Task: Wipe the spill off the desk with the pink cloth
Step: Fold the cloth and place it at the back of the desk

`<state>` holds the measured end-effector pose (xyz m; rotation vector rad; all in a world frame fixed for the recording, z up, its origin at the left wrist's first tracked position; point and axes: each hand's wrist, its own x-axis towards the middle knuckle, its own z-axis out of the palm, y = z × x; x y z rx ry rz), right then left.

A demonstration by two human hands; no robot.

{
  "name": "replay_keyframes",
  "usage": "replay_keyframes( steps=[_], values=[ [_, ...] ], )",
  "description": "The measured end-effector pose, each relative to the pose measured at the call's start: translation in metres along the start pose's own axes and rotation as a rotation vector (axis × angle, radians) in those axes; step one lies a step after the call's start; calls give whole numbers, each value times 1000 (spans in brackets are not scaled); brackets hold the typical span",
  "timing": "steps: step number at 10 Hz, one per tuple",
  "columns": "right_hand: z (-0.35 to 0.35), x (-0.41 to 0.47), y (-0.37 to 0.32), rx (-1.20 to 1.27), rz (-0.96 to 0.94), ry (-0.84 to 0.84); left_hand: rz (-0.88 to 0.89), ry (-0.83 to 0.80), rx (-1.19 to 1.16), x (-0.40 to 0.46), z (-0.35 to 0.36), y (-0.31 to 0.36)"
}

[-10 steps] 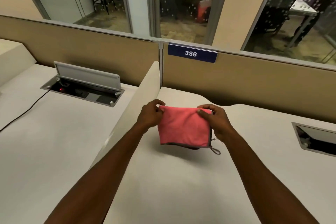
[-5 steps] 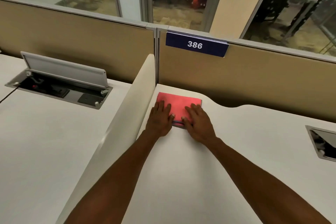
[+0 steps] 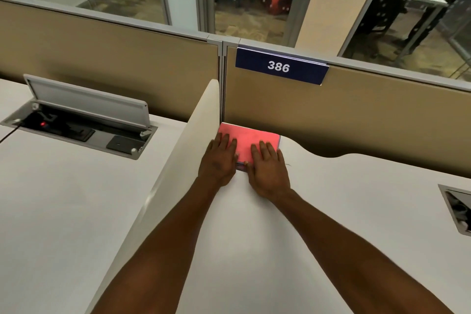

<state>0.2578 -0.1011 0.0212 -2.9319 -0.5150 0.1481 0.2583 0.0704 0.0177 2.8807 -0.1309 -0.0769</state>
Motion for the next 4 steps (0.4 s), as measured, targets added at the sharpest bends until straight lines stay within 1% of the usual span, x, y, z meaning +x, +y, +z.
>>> replay_keyframes(
  steps=[1, 2, 3, 4],
  values=[
    [11, -21, -6, 69, -43, -43, -7, -142, 27, -14, 3, 2],
    [8, -29, -4, 132, -31, -69, -2, -172, 61, -13, -6, 4],
    [-20, -40, 4, 165, -23, 29, 69, -98, 71, -17, -34, 31],
    [-40, -49, 19, 120, -23, 131, 90, -64, 65, -26, -48, 46]
  ],
)
